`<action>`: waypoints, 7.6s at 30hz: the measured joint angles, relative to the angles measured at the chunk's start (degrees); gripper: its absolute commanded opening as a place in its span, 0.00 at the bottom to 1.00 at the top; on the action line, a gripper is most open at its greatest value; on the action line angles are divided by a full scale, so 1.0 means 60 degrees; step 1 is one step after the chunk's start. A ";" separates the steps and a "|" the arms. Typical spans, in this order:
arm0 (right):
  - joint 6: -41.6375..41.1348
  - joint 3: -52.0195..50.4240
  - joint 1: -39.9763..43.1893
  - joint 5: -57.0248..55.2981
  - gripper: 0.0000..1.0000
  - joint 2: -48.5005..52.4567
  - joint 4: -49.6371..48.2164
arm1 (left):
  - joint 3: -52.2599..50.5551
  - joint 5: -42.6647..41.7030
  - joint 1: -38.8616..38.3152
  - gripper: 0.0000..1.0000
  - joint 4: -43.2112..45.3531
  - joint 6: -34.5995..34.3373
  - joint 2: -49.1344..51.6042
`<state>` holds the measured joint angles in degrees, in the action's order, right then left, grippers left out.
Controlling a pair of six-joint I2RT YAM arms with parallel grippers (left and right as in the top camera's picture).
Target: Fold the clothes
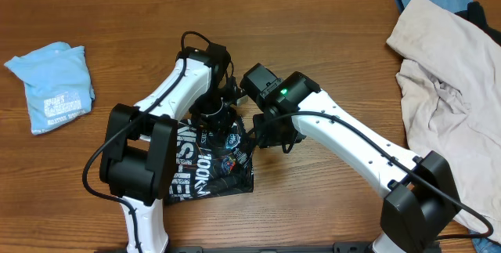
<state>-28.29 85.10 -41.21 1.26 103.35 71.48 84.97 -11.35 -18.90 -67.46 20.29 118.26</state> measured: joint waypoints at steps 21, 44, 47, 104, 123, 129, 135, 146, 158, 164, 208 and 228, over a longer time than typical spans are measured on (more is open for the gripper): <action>-0.0004 0.0000 0.0000 0.0000 0.46 0.0000 -0.0004 | 0.1676 0.0084 0.0175 0.06 -0.0302 -0.0834 0.0011; 0.0015 0.0000 -0.0004 0.0033 0.46 0.0000 0.0193 | 0.0692 0.1457 0.0572 0.33 -0.0361 -0.1800 0.0007; 0.0135 0.0000 0.0007 0.0368 0.44 0.0000 0.0124 | 0.0670 0.1690 0.0608 0.34 -0.0353 -0.1996 0.0007; -0.0885 -0.1814 0.0044 0.2823 0.45 0.0004 -0.1956 | 0.1763 -0.0761 0.0546 0.04 -0.1472 0.0933 0.2076; -0.0772 -0.1763 0.0087 0.1300 0.45 0.0004 -0.1056 | 0.2692 -0.0579 0.4736 0.04 -0.0350 -0.2371 0.2047; -0.0605 -0.1435 0.0710 0.0852 0.45 -0.0178 -0.0849 | 0.3286 0.0321 0.5512 0.04 -0.0273 -0.2659 0.1883; -0.0448 -0.1381 0.1690 0.0667 0.45 -0.0860 -0.0481 | 0.4175 0.1679 0.5810 0.04 -0.0160 -0.2732 0.1395; -0.0273 -0.1370 0.2113 0.0601 0.45 -0.1166 -0.0237 | 0.5759 0.2841 0.6196 0.04 0.0069 -0.2907 0.1322; -0.0273 -0.1370 0.2113 0.0532 0.46 -0.1162 -0.0124 | 0.5956 0.3435 0.7282 0.04 0.0860 -0.3082 0.1322; -0.0273 -0.1370 0.2113 0.0532 0.46 -0.1162 -0.0084 | 0.5956 0.3220 0.8054 0.04 0.1137 -0.3085 0.1322; -0.0244 -0.1370 0.2113 0.0528 0.46 -0.1162 -0.0015 | 0.5956 0.2269 0.9092 0.70 0.1457 -0.3147 0.1333; -0.0248 -0.1370 0.2113 0.0455 0.46 -0.1162 -0.0055 | 0.3515 0.1756 0.9096 0.24 0.2594 -0.3166 0.1333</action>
<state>-29.78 76.88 -28.53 3.99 96.38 71.16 106.06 -0.82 35.68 -51.90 1.30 126.26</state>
